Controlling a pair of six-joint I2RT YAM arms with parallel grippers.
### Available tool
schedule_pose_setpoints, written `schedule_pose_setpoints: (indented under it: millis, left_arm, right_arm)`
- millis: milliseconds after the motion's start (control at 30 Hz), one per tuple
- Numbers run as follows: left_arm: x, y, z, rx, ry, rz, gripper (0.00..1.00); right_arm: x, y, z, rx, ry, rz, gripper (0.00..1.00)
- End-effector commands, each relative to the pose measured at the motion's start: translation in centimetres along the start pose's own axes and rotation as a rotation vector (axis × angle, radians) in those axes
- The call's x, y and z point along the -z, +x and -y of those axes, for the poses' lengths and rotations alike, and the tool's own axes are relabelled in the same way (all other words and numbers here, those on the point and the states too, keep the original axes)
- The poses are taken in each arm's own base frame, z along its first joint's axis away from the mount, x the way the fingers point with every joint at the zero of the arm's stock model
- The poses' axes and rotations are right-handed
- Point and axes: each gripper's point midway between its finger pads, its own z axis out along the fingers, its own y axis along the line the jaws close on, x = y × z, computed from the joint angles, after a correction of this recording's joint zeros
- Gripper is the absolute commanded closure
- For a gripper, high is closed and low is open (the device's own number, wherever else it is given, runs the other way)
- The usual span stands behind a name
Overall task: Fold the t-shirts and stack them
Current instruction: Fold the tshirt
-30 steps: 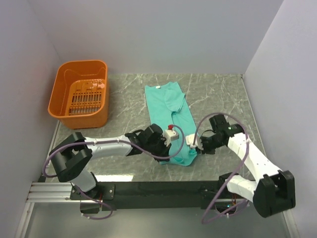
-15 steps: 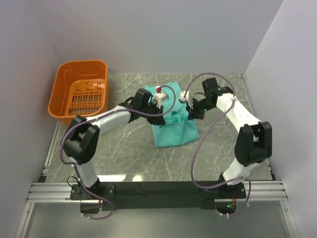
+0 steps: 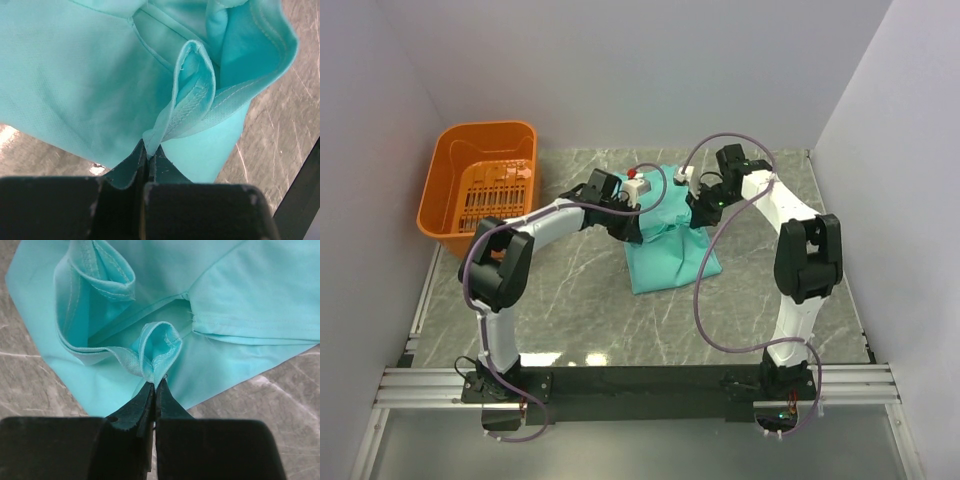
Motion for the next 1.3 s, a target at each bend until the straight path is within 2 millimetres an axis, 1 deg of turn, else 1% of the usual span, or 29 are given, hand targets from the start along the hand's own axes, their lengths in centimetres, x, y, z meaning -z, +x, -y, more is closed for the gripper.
schedule_pose_setpoints:
  millis: [0,233,333,500,700,1133,1200,1267]
  left_arm:
    - [0.4,-2.5,0.0,-0.031,0.008,0.055,0.99]
    - [0.4,-3.2,-1.0,-0.015,-0.021,0.066,0.99]
    - [0.3,-3.3,-1.6,-0.002,-0.038,0.06,0.99]
    - [0.0,-3.4,-2.1,0.007,-0.048,0.05,0.99]
    - [0.1,-3.4,-2.8,0.014,-0.079,0.048,0.99]
    - [-0.1,-3.6,-3.3,0.028,-0.087,0.05,0.99]
    - [-0.2,-3.7,-3.3,0.029,-0.092,0.052,0.99]
    - [-0.2,-3.7,-3.6,0.038,-0.105,0.054,0.98]
  right_arm:
    - [0.6,-1.6,1.8,-0.004,0.062,0.032,1.0]
    - [0.3,-1.4,3.5,-0.068,0.121,0.012,1.0]
    - [0.1,-1.4,3.9,-0.085,0.129,0.01,1.0]
    - [-0.1,-1.4,4.2,-0.094,0.141,0.004,1.0]
    - [-0.2,-1.5,5.2,-0.115,0.18,-0.005,1.0]
    - [-0.7,-1.6,5.6,-0.149,0.198,-0.006,0.99]
    - [-0.8,-1.5,5.8,-0.156,0.205,-0.009,0.98]
    - [-0.9,-1.7,5.9,-0.167,0.211,-0.003,0.91]
